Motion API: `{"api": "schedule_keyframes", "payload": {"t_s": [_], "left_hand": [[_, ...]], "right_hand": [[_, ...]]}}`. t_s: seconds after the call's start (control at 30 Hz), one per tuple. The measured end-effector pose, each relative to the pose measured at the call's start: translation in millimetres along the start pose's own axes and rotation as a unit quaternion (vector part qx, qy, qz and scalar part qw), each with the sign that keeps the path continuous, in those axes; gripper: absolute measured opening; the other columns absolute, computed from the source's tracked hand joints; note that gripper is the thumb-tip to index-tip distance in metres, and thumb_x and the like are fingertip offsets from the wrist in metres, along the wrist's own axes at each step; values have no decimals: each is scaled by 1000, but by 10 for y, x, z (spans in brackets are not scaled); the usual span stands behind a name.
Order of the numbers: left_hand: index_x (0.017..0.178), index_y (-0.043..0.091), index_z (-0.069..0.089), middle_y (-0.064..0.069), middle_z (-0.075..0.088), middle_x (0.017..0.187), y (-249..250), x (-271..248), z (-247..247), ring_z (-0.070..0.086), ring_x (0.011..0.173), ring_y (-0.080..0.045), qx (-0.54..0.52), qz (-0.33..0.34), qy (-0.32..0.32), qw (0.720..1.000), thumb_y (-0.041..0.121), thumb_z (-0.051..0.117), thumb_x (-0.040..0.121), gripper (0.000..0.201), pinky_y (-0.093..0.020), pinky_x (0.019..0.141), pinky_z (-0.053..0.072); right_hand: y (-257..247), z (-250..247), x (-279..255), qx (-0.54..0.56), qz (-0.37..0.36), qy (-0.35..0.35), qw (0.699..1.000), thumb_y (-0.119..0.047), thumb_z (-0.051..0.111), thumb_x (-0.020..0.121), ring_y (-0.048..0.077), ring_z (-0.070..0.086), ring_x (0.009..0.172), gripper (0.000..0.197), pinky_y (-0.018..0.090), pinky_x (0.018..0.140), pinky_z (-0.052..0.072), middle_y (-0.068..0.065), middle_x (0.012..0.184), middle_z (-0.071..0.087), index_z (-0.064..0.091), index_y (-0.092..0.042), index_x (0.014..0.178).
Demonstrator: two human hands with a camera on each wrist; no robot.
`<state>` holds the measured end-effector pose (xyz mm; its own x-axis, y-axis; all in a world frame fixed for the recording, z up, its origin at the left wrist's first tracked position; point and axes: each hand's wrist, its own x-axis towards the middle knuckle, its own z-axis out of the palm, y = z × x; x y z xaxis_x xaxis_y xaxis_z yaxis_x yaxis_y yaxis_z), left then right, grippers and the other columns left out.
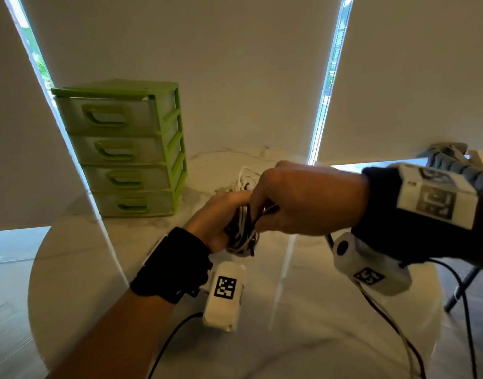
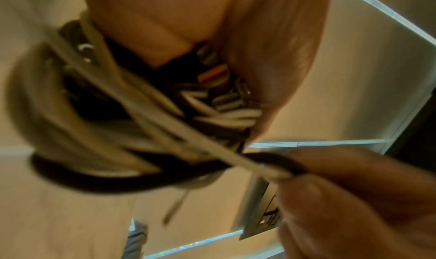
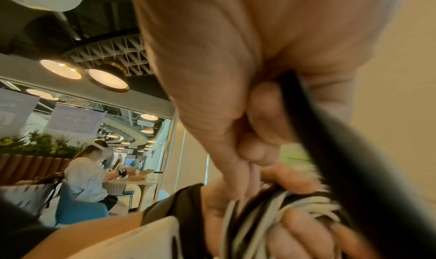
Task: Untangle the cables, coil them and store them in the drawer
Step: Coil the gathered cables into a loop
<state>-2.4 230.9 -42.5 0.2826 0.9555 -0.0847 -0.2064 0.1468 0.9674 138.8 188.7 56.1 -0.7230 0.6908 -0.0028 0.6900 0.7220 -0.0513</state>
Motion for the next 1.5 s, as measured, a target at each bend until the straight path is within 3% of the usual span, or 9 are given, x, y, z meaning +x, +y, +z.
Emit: {"api": "schedule_keyframes", "payload": {"t_s": [0.1,0.27,0.5,0.6,0.7,0.77,0.93,1.27,1.5], "left_hand": [[68,8,74,-9,68,68,26,-60,41,66,62,-17,-25,-16,-60,998,20,62,63,18,-40,78,58],[105,-4,58,-1,56,53,36,-85,43,52,45,-10,-50,-76,-132,987,33,53,83,43,-25,56,52],[123,-5,49,3,60,54,-4,-48,46,50,42,-5,-77,-111,-234,963,80,48,67,102,-18,52,40],[119,-10,58,0,54,56,-54,-57,-1,51,44,-8,-97,-125,-272,949,58,83,56,96,-22,60,43],[118,-11,59,0,51,53,-41,-43,-64,49,42,-10,-105,-125,-288,944,25,83,60,72,-25,66,44],[111,-10,64,-1,51,52,5,-35,-90,49,40,-12,-136,-125,-311,932,15,76,59,59,-26,67,47],[112,-14,58,-8,57,59,72,-40,-108,58,48,-19,-230,-148,-354,894,9,58,73,46,-32,72,51],[117,-11,49,-14,65,73,151,-83,-132,62,58,-21,-236,-109,-336,905,8,46,80,41,-31,76,48],[119,-17,48,-18,63,71,180,-69,-190,47,52,-21,-307,-80,-310,896,9,48,80,46,-34,76,46]], "right_hand": [[163,-90,77,32,-20,-39,999,-34,66,87,-4,57,71,13,5,62,42,-18,78,64,74,-28,95],[391,-174,193,183,-45,-60,980,-28,72,80,9,62,67,16,12,61,47,-5,79,72,75,-18,92],[667,-198,341,208,-56,1,976,-51,71,70,44,56,74,25,48,70,50,18,77,66,71,-30,84],[689,-132,362,219,-48,-2,974,-46,71,71,26,60,68,27,41,72,51,1,71,68,73,-30,92],[677,-60,378,209,-46,-19,977,-47,63,74,3,67,87,41,23,87,51,-17,89,72,70,-31,111],[686,-12,373,218,-61,-19,974,-46,60,77,3,67,99,46,22,93,51,-14,105,71,70,-21,114],[784,35,321,239,-79,11,968,-62,58,70,23,70,94,70,42,89,54,5,104,74,73,-5,106],[936,222,189,191,-81,28,978,-59,38,92,3,54,86,46,12,75,43,-7,95,55,64,-22,103],[884,594,70,402,-7,80,912,-35,33,99,6,55,60,32,21,62,47,-11,65,60,58,-23,84]]}}
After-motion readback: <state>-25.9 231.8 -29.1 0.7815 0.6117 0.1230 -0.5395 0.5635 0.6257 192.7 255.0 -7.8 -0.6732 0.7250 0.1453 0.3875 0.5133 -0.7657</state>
